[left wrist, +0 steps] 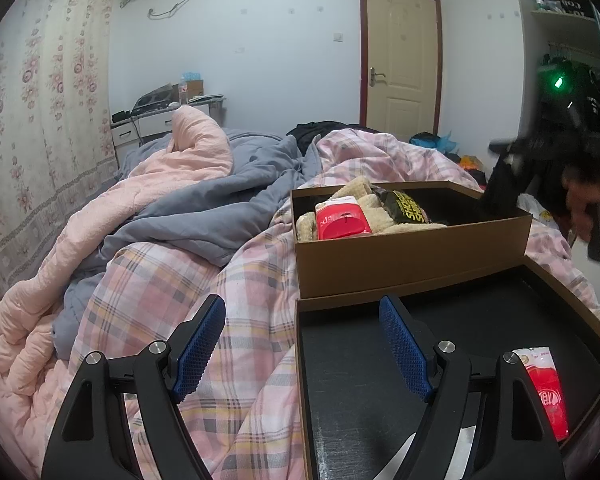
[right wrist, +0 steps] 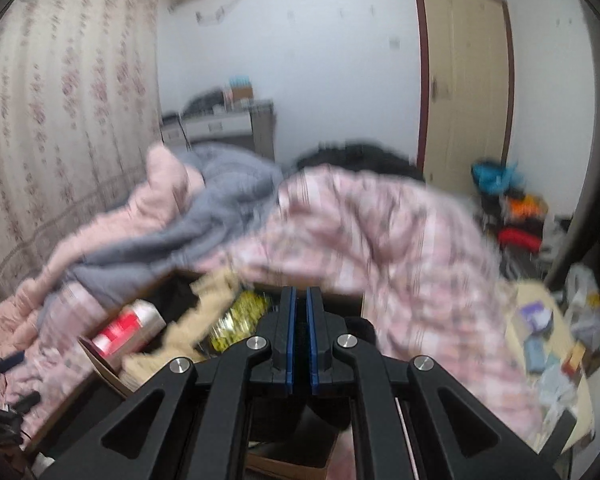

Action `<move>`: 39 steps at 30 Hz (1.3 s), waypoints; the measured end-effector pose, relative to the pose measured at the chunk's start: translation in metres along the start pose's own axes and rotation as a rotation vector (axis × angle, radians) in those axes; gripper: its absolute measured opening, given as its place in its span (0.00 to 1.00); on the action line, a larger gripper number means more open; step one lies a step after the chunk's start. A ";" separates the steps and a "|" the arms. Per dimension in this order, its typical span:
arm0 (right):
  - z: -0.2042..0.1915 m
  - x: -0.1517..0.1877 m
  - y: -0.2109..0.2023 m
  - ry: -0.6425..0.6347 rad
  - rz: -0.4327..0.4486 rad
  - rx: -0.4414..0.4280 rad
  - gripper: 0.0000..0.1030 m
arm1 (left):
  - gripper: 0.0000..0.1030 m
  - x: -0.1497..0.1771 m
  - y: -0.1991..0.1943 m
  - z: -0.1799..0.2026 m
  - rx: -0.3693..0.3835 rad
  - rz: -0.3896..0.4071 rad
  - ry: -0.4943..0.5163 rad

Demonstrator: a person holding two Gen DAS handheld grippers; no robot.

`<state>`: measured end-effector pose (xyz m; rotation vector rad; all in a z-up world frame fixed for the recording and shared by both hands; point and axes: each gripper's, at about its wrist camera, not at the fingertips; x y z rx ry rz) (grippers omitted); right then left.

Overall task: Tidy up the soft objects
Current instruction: 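Carry the black sock with the right tool over the cardboard box, then open the right tool to drop the sock into the box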

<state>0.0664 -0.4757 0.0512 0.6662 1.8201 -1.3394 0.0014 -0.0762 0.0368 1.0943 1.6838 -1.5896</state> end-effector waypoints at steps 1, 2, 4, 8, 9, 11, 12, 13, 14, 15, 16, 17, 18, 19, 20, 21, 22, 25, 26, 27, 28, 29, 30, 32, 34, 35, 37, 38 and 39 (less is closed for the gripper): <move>0.001 0.003 0.008 0.004 -0.029 -0.003 0.03 | 0.75 0.000 0.000 0.000 -0.001 0.000 0.000; 0.001 0.007 0.015 0.004 -0.053 -0.002 0.03 | 0.75 0.000 0.000 0.000 0.000 0.001 0.000; -0.003 0.005 0.016 0.001 -0.061 -0.010 0.03 | 0.75 0.000 0.000 0.000 -0.001 0.000 0.000; -0.019 -0.021 -0.012 -0.026 0.013 -0.036 0.03 | 0.75 0.000 0.000 0.000 -0.001 0.000 0.000; -0.022 -0.028 -0.016 -0.042 0.025 -0.032 0.03 | 0.75 0.000 0.000 0.000 -0.001 0.000 0.000; -0.030 -0.038 -0.024 -0.069 0.041 -0.028 0.03 | 0.75 0.000 0.000 0.000 0.000 0.001 0.000; -0.031 -0.040 -0.023 -0.075 0.041 -0.027 0.03 | 0.75 0.000 0.000 0.001 -0.001 0.001 0.001; -0.031 -0.040 -0.023 -0.078 0.039 -0.024 0.03 | 0.75 0.000 0.000 0.000 -0.002 0.002 0.003; -0.029 -0.038 -0.017 -0.076 0.027 -0.021 0.03 | 0.75 0.000 0.000 0.000 -0.002 0.003 0.004; -0.026 -0.033 -0.010 -0.069 0.005 -0.017 0.03 | 0.75 0.001 0.000 -0.001 0.000 0.004 0.005; -0.022 -0.026 -0.003 -0.059 -0.019 -0.011 0.03 | 0.75 0.001 0.000 -0.001 -0.001 0.005 0.007; -0.017 -0.019 0.007 -0.047 -0.044 -0.008 0.03 | 0.75 0.002 0.001 -0.002 -0.001 0.005 0.009; -0.012 -0.012 0.015 -0.034 -0.071 -0.007 0.03 | 0.75 0.002 0.000 -0.001 0.000 0.004 0.008; -0.007 -0.004 0.022 -0.020 -0.099 -0.005 0.03 | 0.75 0.002 0.000 -0.002 0.000 0.004 0.007; -0.003 0.005 0.030 -0.011 -0.128 -0.001 0.03 | 0.75 0.002 0.000 -0.002 0.000 0.003 0.006; -0.001 0.011 0.034 -0.010 -0.146 0.002 0.03 | 0.75 0.002 0.000 -0.002 0.000 0.002 0.006; 0.000 0.020 0.038 -0.010 -0.163 -0.002 0.03 | 0.75 0.002 0.001 -0.004 0.001 0.002 0.004; -0.006 0.030 0.024 -0.001 -0.156 -0.047 0.03 | 0.75 0.002 0.001 -0.002 0.000 0.002 0.007; -0.010 0.033 0.017 -0.004 -0.149 -0.067 0.03 | 0.75 0.002 0.001 -0.002 0.000 0.002 0.007; -0.014 0.035 0.010 -0.016 -0.142 -0.082 0.03 | 0.75 0.002 0.001 -0.002 -0.001 0.002 0.008; -0.020 0.038 0.003 -0.035 -0.138 -0.088 0.03 | 0.75 0.002 0.001 -0.002 -0.002 0.001 0.008; -0.025 0.041 -0.003 -0.058 -0.135 -0.076 0.03 | 0.75 0.002 0.001 -0.002 -0.001 -0.001 0.009; -0.030 0.044 -0.006 -0.081 -0.133 -0.053 0.03 | 0.75 0.002 0.000 -0.002 0.005 -0.004 0.008; -0.034 0.052 -0.013 -0.116 -0.140 -0.011 0.06 | 0.75 0.001 -0.002 -0.001 0.023 -0.007 0.006; -0.031 0.061 -0.014 -0.099 -0.156 -0.009 0.20 | 0.75 0.000 -0.003 0.002 0.031 -0.007 0.014; -0.027 0.067 -0.014 -0.069 -0.166 -0.018 0.26 | 0.75 0.000 -0.004 0.003 0.034 -0.005 0.021; -0.023 0.075 -0.014 -0.033 -0.166 -0.021 0.49 | 0.75 -0.001 -0.005 0.005 0.036 -0.004 0.031; -0.024 0.079 -0.016 -0.036 -0.167 -0.008 0.55 | 0.75 -0.001 -0.004 0.005 0.038 -0.006 0.034; -0.026 0.082 -0.017 -0.049 -0.170 0.003 0.57 | 0.75 0.000 -0.005 0.007 0.041 -0.007 0.038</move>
Point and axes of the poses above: each gripper's, at about its wrist camera, not at the fingertips, and y roughly the way its jaws point, z to its right, x to its underside, and after that the axes turned 14 degrees about -x, right-handed
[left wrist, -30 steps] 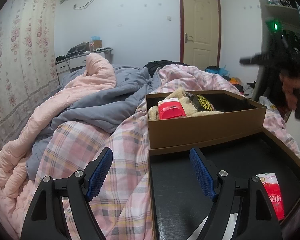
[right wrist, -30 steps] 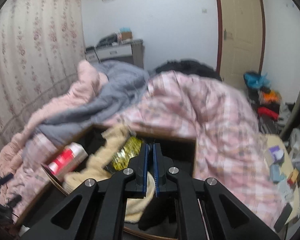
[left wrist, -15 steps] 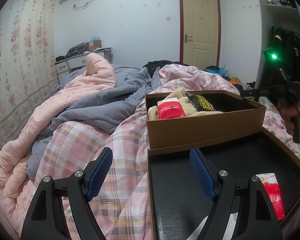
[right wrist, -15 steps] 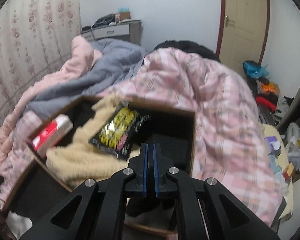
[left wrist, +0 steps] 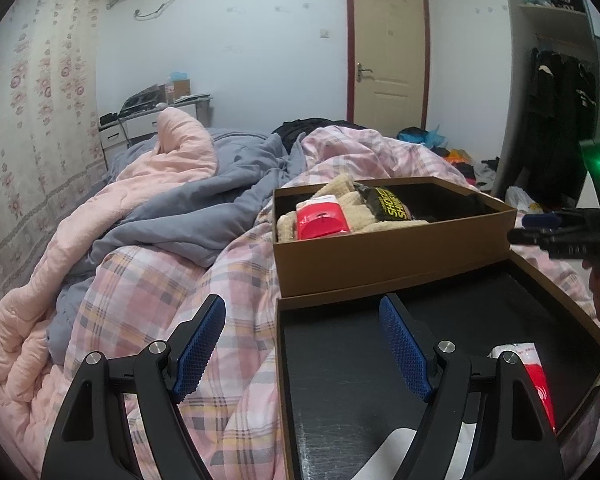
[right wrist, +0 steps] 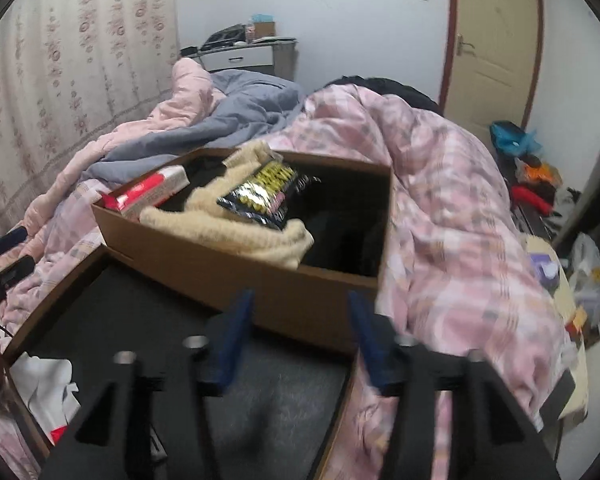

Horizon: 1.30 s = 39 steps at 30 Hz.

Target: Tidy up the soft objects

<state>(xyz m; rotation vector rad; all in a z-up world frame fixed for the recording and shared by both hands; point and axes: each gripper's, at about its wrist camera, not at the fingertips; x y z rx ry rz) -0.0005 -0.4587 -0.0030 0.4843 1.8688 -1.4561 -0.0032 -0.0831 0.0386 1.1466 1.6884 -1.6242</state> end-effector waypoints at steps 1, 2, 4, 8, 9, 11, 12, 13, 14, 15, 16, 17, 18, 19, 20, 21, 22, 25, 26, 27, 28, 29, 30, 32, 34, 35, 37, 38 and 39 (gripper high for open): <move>-0.002 0.003 -0.001 -0.017 -0.002 0.016 0.60 | 0.75 0.000 0.001 0.001 0.001 -0.004 0.001; -0.005 0.006 -0.001 -0.035 -0.007 0.029 0.64 | 0.75 0.000 0.001 0.001 0.000 -0.007 0.000; -0.007 0.010 -0.001 -0.057 -0.026 0.057 0.72 | 0.75 -0.001 0.002 0.000 0.002 -0.007 -0.007; -0.005 0.018 0.000 -0.097 -0.017 0.113 0.83 | 0.75 -0.001 0.001 -0.004 0.003 -0.006 -0.021; -0.002 0.020 0.002 -0.092 -0.021 0.109 0.83 | 0.75 -0.001 0.001 -0.005 0.004 -0.008 -0.028; 0.002 0.025 0.002 -0.078 -0.008 0.101 0.83 | 0.75 -0.001 0.001 -0.006 0.006 -0.008 -0.034; 0.004 0.027 0.000 -0.075 0.003 0.094 0.83 | 0.75 -0.002 0.001 -0.006 0.004 -0.007 -0.034; 0.005 0.029 -0.001 -0.071 0.011 0.087 0.83 | 0.75 -0.002 0.002 -0.007 0.002 -0.006 -0.036; 0.007 0.031 -0.003 -0.066 0.025 0.088 0.83 | 0.75 -0.002 0.002 -0.007 0.001 -0.007 -0.040; 0.009 0.031 -0.006 -0.063 0.039 0.100 0.83 | 0.75 -0.002 0.002 -0.008 0.003 -0.008 -0.043; 0.012 0.032 -0.009 -0.059 0.056 0.114 0.83 | 0.75 -0.002 0.002 -0.009 0.005 -0.007 -0.048; 0.015 0.033 -0.012 -0.052 0.077 0.125 0.83 | 0.75 -0.002 0.003 -0.011 0.003 -0.008 -0.051; 0.017 0.033 -0.014 -0.043 0.094 0.129 0.83 | 0.75 -0.002 0.002 -0.011 0.002 -0.008 -0.053; 0.019 0.035 -0.017 -0.033 0.113 0.136 0.83 | 0.75 -0.002 0.002 -0.013 0.001 -0.005 -0.058; 0.023 0.036 -0.019 -0.021 0.132 0.149 0.83 | 0.75 -0.003 0.003 -0.014 -0.001 -0.004 -0.062; 0.027 0.037 -0.021 -0.010 0.147 0.159 0.83 | 0.75 -0.003 0.003 -0.015 -0.004 -0.005 -0.065; 0.031 0.038 -0.023 0.004 0.163 0.171 0.83 | 0.75 -0.003 0.003 -0.019 -0.008 -0.003 -0.072; 0.050 0.043 -0.023 0.059 0.201 0.211 0.83 | 0.75 -0.004 0.004 -0.030 -0.024 0.002 -0.098; 0.056 0.045 -0.020 0.092 0.190 0.223 0.83 | 0.75 -0.005 0.005 -0.035 -0.030 0.003 -0.109; 0.059 0.046 -0.019 0.111 0.184 0.222 0.83 | 0.75 -0.005 0.007 -0.042 -0.041 0.001 -0.128; 0.061 0.046 -0.018 0.117 0.183 0.221 0.83 | 0.75 -0.005 0.008 -0.048 -0.046 -0.001 -0.148; 0.062 0.046 -0.017 0.121 0.188 0.228 0.83 | 0.75 -0.005 0.011 -0.054 -0.047 -0.003 -0.166; 0.063 0.047 -0.015 0.123 0.192 0.242 0.83 | 0.75 -0.004 0.013 -0.059 -0.046 -0.003 -0.185; 0.066 0.050 -0.007 0.116 0.180 0.290 0.85 | 0.75 -0.001 0.021 -0.071 -0.059 -0.013 -0.226; 0.072 0.054 0.002 0.121 0.162 0.298 0.86 | 0.75 0.002 0.028 -0.081 -0.067 -0.018 -0.263; 0.077 0.058 0.002 0.149 0.177 0.261 0.87 | 0.75 0.004 0.029 -0.085 -0.070 -0.014 -0.277; 0.090 0.064 0.004 0.228 0.204 0.199 0.91 | 0.75 0.007 0.035 -0.093 -0.091 -0.008 -0.307; 0.096 0.066 0.004 0.261 0.210 0.176 0.93 | 0.75 0.009 0.038 -0.096 -0.098 -0.007 -0.318; 0.100 0.068 0.004 0.288 0.219 0.161 0.93 | 0.75 0.010 0.041 -0.099 -0.102 -0.008 -0.327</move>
Point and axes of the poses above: each gripper's, at about its wrist camera, not at the fingertips, and y roughly the way its jaws point, z to its right, x to its underside, and after that the axes turned 14 degrees about -x, right-handed
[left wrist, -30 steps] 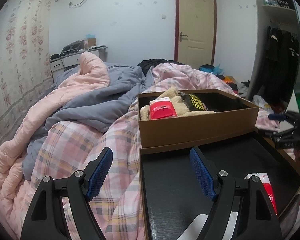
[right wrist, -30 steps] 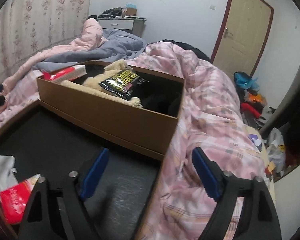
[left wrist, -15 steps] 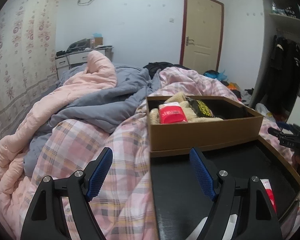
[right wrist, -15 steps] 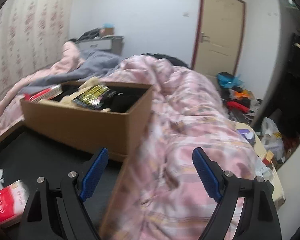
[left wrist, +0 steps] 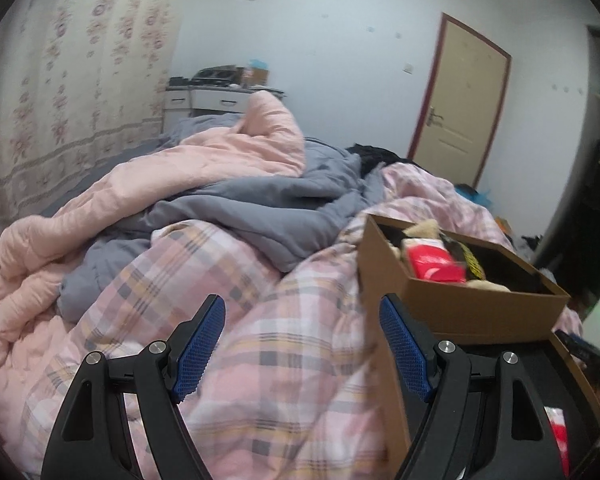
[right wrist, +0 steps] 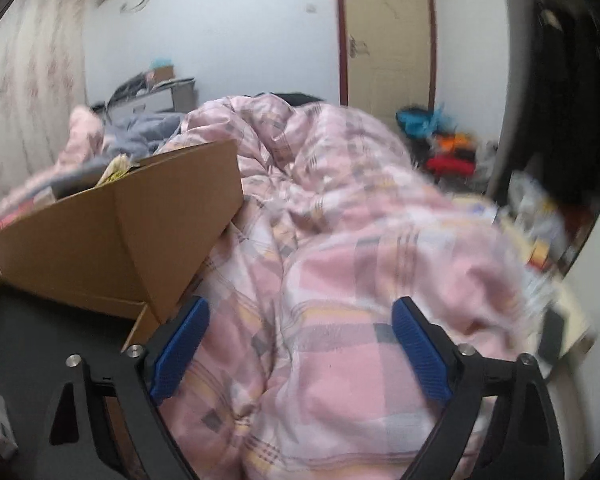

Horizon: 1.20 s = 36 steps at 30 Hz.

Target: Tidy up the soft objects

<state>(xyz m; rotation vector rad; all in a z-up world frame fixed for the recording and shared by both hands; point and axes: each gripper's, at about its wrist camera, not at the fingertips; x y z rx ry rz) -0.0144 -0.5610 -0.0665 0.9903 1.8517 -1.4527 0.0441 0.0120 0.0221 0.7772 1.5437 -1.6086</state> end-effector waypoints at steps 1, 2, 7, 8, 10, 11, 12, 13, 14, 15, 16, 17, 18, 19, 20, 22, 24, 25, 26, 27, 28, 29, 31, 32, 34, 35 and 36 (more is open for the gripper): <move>0.004 0.001 0.000 0.021 0.002 -0.007 0.93 | 0.75 0.001 0.005 -0.004 -0.005 0.000 -0.009; 0.007 0.001 -0.001 0.034 0.002 -0.004 0.93 | 0.75 0.002 0.008 -0.007 -0.013 0.001 -0.017; 0.018 0.003 0.001 0.082 0.015 0.037 0.94 | 0.75 0.016 0.042 -0.021 -0.064 -0.025 -0.044; 0.018 0.004 0.006 0.070 0.000 0.062 0.94 | 0.75 0.020 0.049 -0.024 -0.073 -0.032 -0.046; 0.014 0.006 0.012 0.044 -0.018 0.098 0.94 | 0.75 0.025 0.062 -0.028 -0.080 -0.053 -0.054; 0.011 0.007 0.014 0.023 -0.026 0.118 0.97 | 0.75 0.028 0.068 -0.030 -0.082 -0.064 -0.062; 0.008 0.007 0.016 0.006 -0.034 0.129 0.99 | 0.75 0.030 0.074 -0.032 -0.086 -0.078 -0.072; 0.005 0.009 0.020 -0.015 -0.047 0.147 1.00 | 0.75 0.035 0.083 -0.034 -0.090 -0.095 -0.083; 0.002 0.011 0.026 -0.040 -0.073 0.188 1.00 | 0.75 0.038 0.088 -0.035 -0.090 -0.105 -0.088; -0.001 0.014 0.035 -0.070 -0.112 0.228 1.00 | 0.75 0.040 0.093 -0.036 -0.087 -0.114 -0.091; -0.004 0.016 0.044 -0.102 -0.155 0.262 1.00 | 0.75 0.044 0.100 -0.036 -0.084 -0.136 -0.095; -0.008 0.018 0.052 -0.141 -0.199 0.310 0.99 | 0.75 0.047 0.103 -0.036 -0.081 -0.151 -0.098; -0.011 0.019 0.055 -0.165 -0.220 0.332 0.99 | 0.75 0.048 0.106 -0.034 -0.074 -0.161 -0.098; -0.013 0.020 0.055 -0.176 -0.225 0.337 0.99 | 0.75 0.048 0.106 -0.032 -0.069 -0.157 -0.089; -0.011 0.021 0.052 -0.172 -0.221 0.334 0.99 | 0.75 0.048 0.104 -0.029 -0.070 -0.147 -0.076; -0.007 0.020 0.048 -0.156 -0.218 0.320 1.00 | 0.75 0.046 0.099 -0.023 -0.066 -0.117 -0.048; -0.007 0.020 0.044 -0.145 -0.205 0.305 1.00 | 0.75 0.046 0.095 -0.016 -0.059 -0.098 -0.024; -0.006 0.019 0.044 -0.143 -0.201 0.304 1.00 | 0.75 0.046 0.092 -0.012 -0.057 -0.087 0.001; -0.007 0.021 0.045 -0.149 -0.205 0.314 1.00 | 0.75 0.046 0.090 -0.008 -0.055 -0.079 0.019; -0.010 0.022 0.046 -0.159 -0.212 0.328 1.00 | 0.75 0.046 0.088 -0.004 -0.052 -0.069 0.041; -0.013 0.023 0.049 -0.173 -0.220 0.346 1.00 | 0.75 0.046 0.084 0.002 -0.048 -0.052 0.072; -0.016 0.024 0.054 -0.188 -0.231 0.366 0.99 | 0.75 0.046 0.081 0.006 -0.043 -0.043 0.091; -0.018 0.024 0.061 -0.208 -0.250 0.393 0.99 | 0.75 0.047 0.073 0.016 -0.029 -0.012 0.147; -0.018 0.025 0.061 -0.212 -0.252 0.399 0.99 | 0.75 0.048 0.070 0.020 -0.034 0.000 0.167; -0.017 0.025 0.061 -0.213 -0.254 0.400 0.99 | 0.75 0.048 0.066 0.023 -0.073 0.019 0.187; -0.017 0.025 0.060 -0.212 -0.255 0.400 0.99 | 0.75 0.047 0.066 0.023 -0.070 0.016 0.185; -0.017 0.025 0.060 -0.213 -0.256 0.401 0.99 | 0.75 0.047 0.067 0.022 -0.064 0.009 0.180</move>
Point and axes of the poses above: each gripper's, at about its wrist camera, not at the fingertips, and y roughly the way its jaws point, z to its right, x to its underside, and after that the axes turned 14 degrees about -x, right-handed
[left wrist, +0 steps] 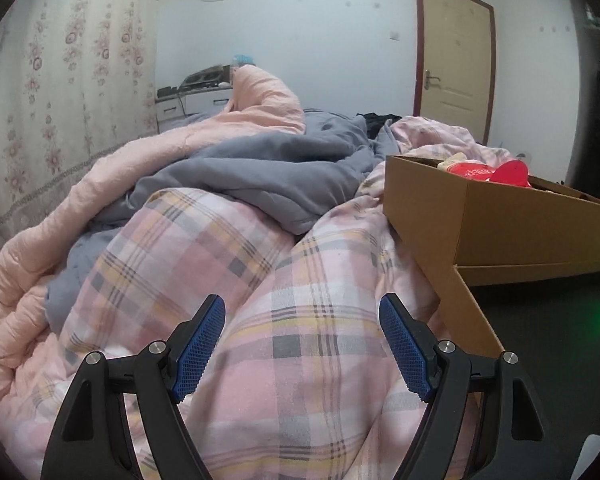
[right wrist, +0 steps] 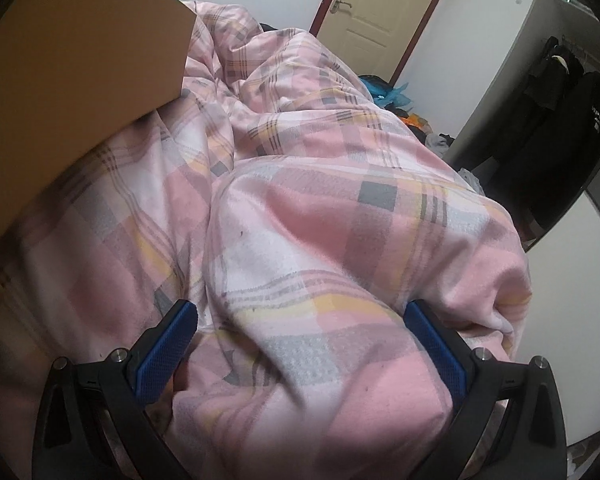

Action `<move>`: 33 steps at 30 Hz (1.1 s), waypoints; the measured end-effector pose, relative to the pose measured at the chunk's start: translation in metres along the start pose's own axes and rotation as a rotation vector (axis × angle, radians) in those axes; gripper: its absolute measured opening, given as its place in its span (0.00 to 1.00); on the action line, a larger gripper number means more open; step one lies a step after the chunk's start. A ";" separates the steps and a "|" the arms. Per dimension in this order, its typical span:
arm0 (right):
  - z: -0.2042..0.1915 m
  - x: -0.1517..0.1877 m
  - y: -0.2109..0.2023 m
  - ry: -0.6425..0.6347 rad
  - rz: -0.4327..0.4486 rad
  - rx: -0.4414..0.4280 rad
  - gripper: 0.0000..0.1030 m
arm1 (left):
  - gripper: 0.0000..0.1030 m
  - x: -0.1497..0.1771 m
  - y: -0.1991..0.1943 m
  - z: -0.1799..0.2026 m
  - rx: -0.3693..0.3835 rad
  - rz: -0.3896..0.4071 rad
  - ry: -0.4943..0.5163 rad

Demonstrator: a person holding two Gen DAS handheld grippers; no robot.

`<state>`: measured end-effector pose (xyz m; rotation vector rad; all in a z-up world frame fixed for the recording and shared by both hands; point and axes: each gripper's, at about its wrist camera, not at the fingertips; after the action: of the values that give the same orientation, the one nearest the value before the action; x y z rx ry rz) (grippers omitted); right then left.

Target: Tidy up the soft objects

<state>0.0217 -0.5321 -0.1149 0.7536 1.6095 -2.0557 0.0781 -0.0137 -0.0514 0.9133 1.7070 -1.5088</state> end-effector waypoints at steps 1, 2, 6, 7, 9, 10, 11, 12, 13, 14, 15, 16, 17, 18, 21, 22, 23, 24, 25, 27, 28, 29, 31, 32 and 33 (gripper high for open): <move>0.000 0.000 0.000 -0.001 0.000 0.002 0.99 | 0.75 0.000 0.003 -0.002 0.011 -0.015 -0.008; 0.000 0.000 0.001 -0.003 -0.006 0.007 0.99 | 0.75 0.000 0.004 -0.003 0.014 -0.023 -0.014; -0.005 0.000 0.007 -0.033 -0.046 0.067 0.99 | 0.75 -0.001 0.003 -0.011 0.014 -0.031 -0.052; -0.007 0.001 0.008 -0.047 -0.055 0.090 0.99 | 0.75 -0.001 0.003 -0.013 0.020 -0.034 -0.067; -0.009 0.003 0.010 -0.061 -0.070 0.115 0.99 | 0.75 -0.002 0.004 -0.017 0.029 -0.044 -0.093; -0.009 0.003 0.011 -0.064 -0.075 0.121 0.99 | 0.75 -0.002 0.004 -0.018 0.035 -0.049 -0.104; -0.009 0.002 0.011 -0.067 -0.078 0.125 0.99 | 0.75 -0.002 0.004 -0.019 0.039 -0.052 -0.110; -0.009 0.003 0.011 -0.066 -0.079 0.130 0.99 | 0.75 -0.002 0.003 -0.020 0.039 -0.052 -0.113; -0.009 0.003 0.011 -0.066 -0.079 0.129 0.99 | 0.75 -0.002 0.002 -0.020 0.037 -0.051 -0.114; -0.009 0.003 0.011 -0.066 -0.079 0.130 0.99 | 0.75 -0.003 0.001 -0.021 0.037 -0.048 -0.114; -0.009 0.003 0.012 -0.066 -0.079 0.130 0.99 | 0.75 -0.003 0.000 -0.021 0.037 -0.045 -0.116; -0.010 0.003 0.012 -0.066 -0.079 0.130 0.99 | 0.75 -0.003 -0.001 -0.021 0.038 -0.041 -0.118; -0.010 0.003 0.012 -0.066 -0.079 0.130 0.99 | 0.75 -0.002 -0.001 -0.021 0.040 -0.040 -0.119; -0.010 0.002 0.012 -0.067 -0.079 0.130 0.99 | 0.75 -0.003 -0.001 -0.020 0.041 -0.042 -0.117; -0.009 0.002 0.013 -0.066 -0.079 0.129 0.99 | 0.75 -0.003 -0.003 -0.016 0.038 -0.038 -0.097; -0.009 0.002 0.013 -0.067 -0.079 0.130 0.99 | 0.75 -0.004 -0.005 -0.014 0.037 -0.031 -0.087; -0.009 0.003 0.013 -0.068 -0.080 0.131 0.99 | 0.75 -0.004 -0.007 -0.013 0.036 -0.026 -0.080; -0.009 0.003 0.013 -0.068 -0.080 0.131 0.99 | 0.75 -0.004 -0.008 -0.012 0.035 -0.019 -0.073; -0.009 0.003 0.013 -0.067 -0.080 0.130 0.99 | 0.75 -0.005 -0.011 -0.010 0.034 -0.010 -0.066; -0.009 0.003 0.013 -0.067 -0.080 0.130 0.99 | 0.75 -0.005 -0.013 -0.009 0.035 0.000 -0.061; -0.009 0.003 0.013 -0.067 -0.080 0.130 0.99 | 0.75 -0.005 -0.015 -0.008 0.035 0.006 -0.057; -0.009 0.003 0.013 -0.068 -0.081 0.131 0.99 | 0.75 -0.005 -0.015 -0.008 0.035 0.009 -0.054; -0.009 0.003 0.013 -0.068 -0.080 0.131 0.99 | 0.75 -0.006 -0.016 -0.007 0.033 0.014 -0.048; -0.009 0.003 0.012 -0.068 -0.080 0.132 0.99 | 0.75 -0.006 -0.017 -0.006 0.033 0.017 -0.048; -0.009 0.003 0.012 -0.068 -0.081 0.132 0.99 | 0.75 -0.007 -0.017 -0.006 0.034 0.018 -0.049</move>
<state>0.0287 -0.5264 -0.1276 0.6645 1.5024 -2.2377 0.0664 -0.0092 -0.0361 0.8995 1.6396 -1.5398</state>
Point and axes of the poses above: each gripper's, at about its wrist camera, not at the fingertips, and y roughly the way its jaws point, z to its right, x to its underside, and after that the axes turned 14 degrees about -x, right-handed
